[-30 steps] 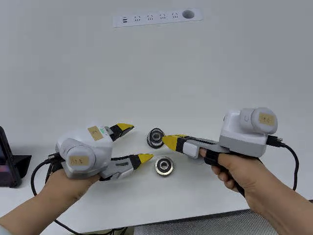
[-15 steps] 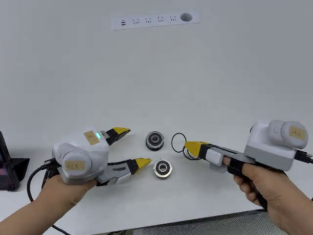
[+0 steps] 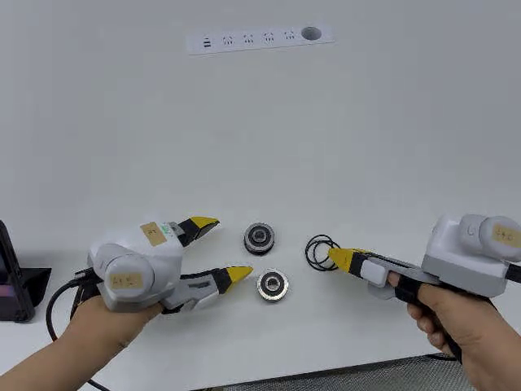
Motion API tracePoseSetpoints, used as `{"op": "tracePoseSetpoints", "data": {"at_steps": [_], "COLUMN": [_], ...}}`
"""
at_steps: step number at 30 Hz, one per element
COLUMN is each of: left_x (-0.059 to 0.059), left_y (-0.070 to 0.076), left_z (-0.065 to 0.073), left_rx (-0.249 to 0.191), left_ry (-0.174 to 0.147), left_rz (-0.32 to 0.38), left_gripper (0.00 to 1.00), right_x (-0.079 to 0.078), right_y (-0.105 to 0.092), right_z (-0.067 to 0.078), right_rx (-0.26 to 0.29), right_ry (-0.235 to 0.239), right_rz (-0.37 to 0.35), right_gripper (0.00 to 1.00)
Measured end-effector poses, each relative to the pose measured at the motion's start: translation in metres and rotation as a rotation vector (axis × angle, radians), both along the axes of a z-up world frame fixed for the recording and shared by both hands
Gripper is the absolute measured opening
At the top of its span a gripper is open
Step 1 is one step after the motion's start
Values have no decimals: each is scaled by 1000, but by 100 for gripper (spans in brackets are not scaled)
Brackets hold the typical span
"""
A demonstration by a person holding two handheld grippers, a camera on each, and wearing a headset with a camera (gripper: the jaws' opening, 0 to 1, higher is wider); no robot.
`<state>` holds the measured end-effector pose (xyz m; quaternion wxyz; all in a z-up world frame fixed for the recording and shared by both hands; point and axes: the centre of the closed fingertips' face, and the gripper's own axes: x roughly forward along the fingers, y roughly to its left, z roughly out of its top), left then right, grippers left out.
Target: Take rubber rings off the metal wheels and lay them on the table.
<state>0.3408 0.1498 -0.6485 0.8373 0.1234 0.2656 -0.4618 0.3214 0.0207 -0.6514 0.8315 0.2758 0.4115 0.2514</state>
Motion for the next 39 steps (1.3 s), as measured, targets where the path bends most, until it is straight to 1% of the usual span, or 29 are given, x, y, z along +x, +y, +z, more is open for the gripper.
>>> {"op": "tracePoseSetpoints", "data": {"at_steps": [5, 7, 10, 14, 22, 25, 29, 32, 34, 39], "left_x": [1, 1, 2, 3, 8, 7, 7, 8, 9, 9], "left_y": [0, 0, -1, -4, -16, -21, -25, -29, -31, -36], "left_z": [1, 1, 3, 7, 11, 8, 6, 6, 6, 3], "left_rx": [-1, -3, -5, -13, -25, -16, -10, -15, -15, -8], "left_ry": [-3, -4, -6, -10, -21, -14, -9, -6, -5, 0], "left_rz": [-2, -2, -5, -9, -25, -43, -49, -52, -55, -68], "left_gripper": [50, 50, 50, 47, 39, 33, 30, 27, 27, 24], "right_x": [-3, -5, -4, 2, 13, 17, 22, 25, 27, 28], "right_y": [-3, -4, -7, -6, 12, 18, 27, 34, 39, 49], "right_z": [-5, -5, -3, 2, 10, 11, 12, 13, 14, 11], "right_rx": [-79, -93, -113, -100, -73, -58, -43, -36, -29, -16], "right_ry": [-20, -22, -39, -50, -70, -74, -77, -81, -83, -77], "right_rz": [49, 63, 65, 52, 75, 84, 94, 106, 113, 132], "right_gripper": [11, 12, 13, 14, 14, 14, 15, 15, 15, 15]}}
